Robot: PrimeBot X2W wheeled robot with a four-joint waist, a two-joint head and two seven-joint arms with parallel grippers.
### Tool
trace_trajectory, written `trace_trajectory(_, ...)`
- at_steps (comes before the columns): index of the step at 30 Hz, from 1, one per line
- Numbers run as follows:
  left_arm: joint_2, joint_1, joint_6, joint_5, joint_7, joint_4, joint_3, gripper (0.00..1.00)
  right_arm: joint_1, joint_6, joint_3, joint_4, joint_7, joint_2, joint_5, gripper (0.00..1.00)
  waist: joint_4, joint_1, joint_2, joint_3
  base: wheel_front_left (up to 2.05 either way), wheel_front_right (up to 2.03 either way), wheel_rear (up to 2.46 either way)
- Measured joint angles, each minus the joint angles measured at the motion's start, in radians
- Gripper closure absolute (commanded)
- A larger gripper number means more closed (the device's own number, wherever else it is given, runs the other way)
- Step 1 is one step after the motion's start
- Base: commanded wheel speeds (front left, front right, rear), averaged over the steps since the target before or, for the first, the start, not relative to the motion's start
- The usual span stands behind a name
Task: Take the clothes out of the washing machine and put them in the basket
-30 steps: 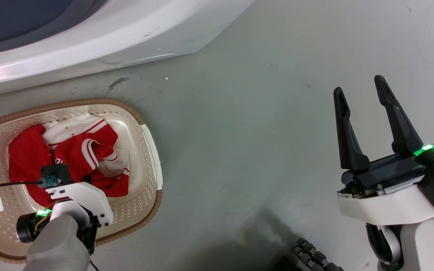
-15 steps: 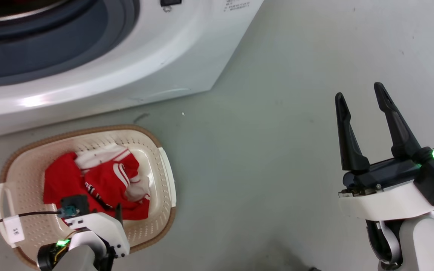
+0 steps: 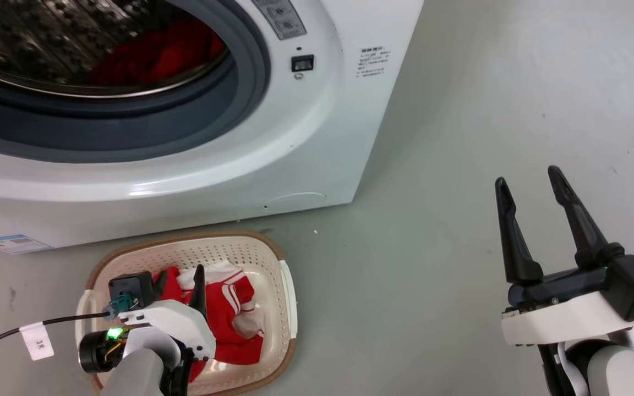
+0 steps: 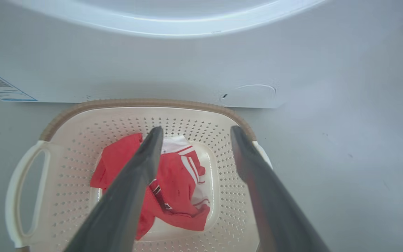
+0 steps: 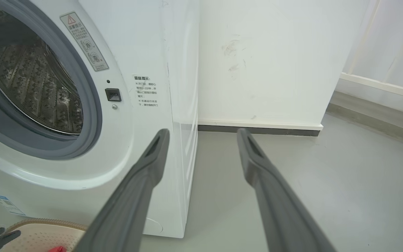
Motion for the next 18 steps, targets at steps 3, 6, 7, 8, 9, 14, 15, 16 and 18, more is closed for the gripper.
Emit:
trace_trajectory(3,0.000,0.033,0.016,0.030,0.000,-0.097,0.030,0.00,0.014,0.000,0.000,-0.001,0.005,0.000,0.000,0.00,0.017,0.0000,0.0000,-0.031,0.00,0.00,0.00)
trace_trajectory(6,0.002,0.054,0.024,0.056,-0.001,-0.183,0.060,0.00,0.029,0.000,-0.002,0.001,0.012,0.000,0.000,0.00,0.028,0.0000,0.0000,-0.055,0.00,0.00,0.00)
trace_trajectory(7,0.005,0.059,0.024,0.067,-0.001,-0.208,0.068,0.00,0.032,0.000,-0.002,0.001,0.012,0.000,0.000,0.00,0.031,0.0000,0.0000,-0.061,0.00,0.00,0.00)
trace_trajectory(8,0.008,0.063,0.024,0.075,-0.001,-0.230,0.078,0.00,0.036,0.000,-0.001,0.002,0.012,0.000,0.000,0.00,0.032,0.0000,0.0000,-0.067,0.00,0.00,0.00)
trace_trajectory(9,0.013,0.065,0.024,0.084,-0.001,-0.253,0.086,0.00,0.040,0.000,0.000,0.003,0.012,0.000,0.000,0.00,0.033,0.0000,0.0000,-0.072,0.00,0.00,0.00)
trace_trajectory(14,0.033,0.060,0.025,0.123,-0.001,-0.351,0.122,0.00,0.049,0.000,0.004,0.012,0.012,0.000,0.010,0.00,0.029,0.0000,0.0000,-0.095,0.00,0.00,0.00)
trace_trajectory(15,0.039,0.052,0.024,0.129,-0.001,-0.361,0.124,0.00,0.052,0.000,0.006,0.014,0.012,0.000,0.011,0.00,0.027,0.0000,0.0000,-0.099,0.00,0.00,0.00)
trace_trajectory(16,0.045,0.040,0.023,0.135,-0.001,-0.368,0.126,0.00,0.053,0.000,0.009,0.016,0.012,0.000,0.013,0.00,0.024,0.0000,0.0000,-0.101,0.00,0.00,0.00)
trace_trajectory(18,0.062,0.012,0.018,0.149,-0.001,-0.373,0.126,0.00,0.053,0.000,0.018,0.020,0.011,0.000,0.019,0.00,0.015,0.0000,0.0000,-0.105,0.00,0.00,0.00)
